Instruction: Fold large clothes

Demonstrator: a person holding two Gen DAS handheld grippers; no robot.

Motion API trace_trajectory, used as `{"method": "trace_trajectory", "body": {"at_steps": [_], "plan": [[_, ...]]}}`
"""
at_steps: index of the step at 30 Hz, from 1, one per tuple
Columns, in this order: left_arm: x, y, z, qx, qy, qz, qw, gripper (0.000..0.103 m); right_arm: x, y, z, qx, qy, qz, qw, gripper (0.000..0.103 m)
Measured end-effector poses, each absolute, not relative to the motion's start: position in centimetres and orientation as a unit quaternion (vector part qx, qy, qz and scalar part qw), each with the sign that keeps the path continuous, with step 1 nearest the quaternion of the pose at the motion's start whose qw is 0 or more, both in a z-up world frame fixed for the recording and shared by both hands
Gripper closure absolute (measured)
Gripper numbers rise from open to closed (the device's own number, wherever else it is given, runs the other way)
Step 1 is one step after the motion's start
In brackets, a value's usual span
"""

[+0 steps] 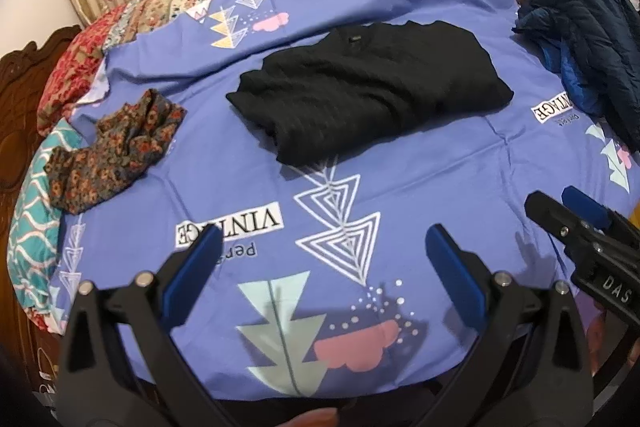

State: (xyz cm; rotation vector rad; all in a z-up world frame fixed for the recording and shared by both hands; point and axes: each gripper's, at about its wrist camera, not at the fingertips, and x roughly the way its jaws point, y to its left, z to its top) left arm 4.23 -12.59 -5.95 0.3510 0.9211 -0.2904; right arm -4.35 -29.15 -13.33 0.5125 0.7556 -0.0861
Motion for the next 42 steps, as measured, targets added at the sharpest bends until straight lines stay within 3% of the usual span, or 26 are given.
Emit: {"method": "trace_trajectory", "body": {"at_steps": [42], "plan": [[5.2, -10.4, -8.2, 0.169, 0.475, -0.100, 0.858, 0.006, -4.2, -28.3, -14.1, 0.245, 0.376, -0.032, 0.893, 0.010]]}}
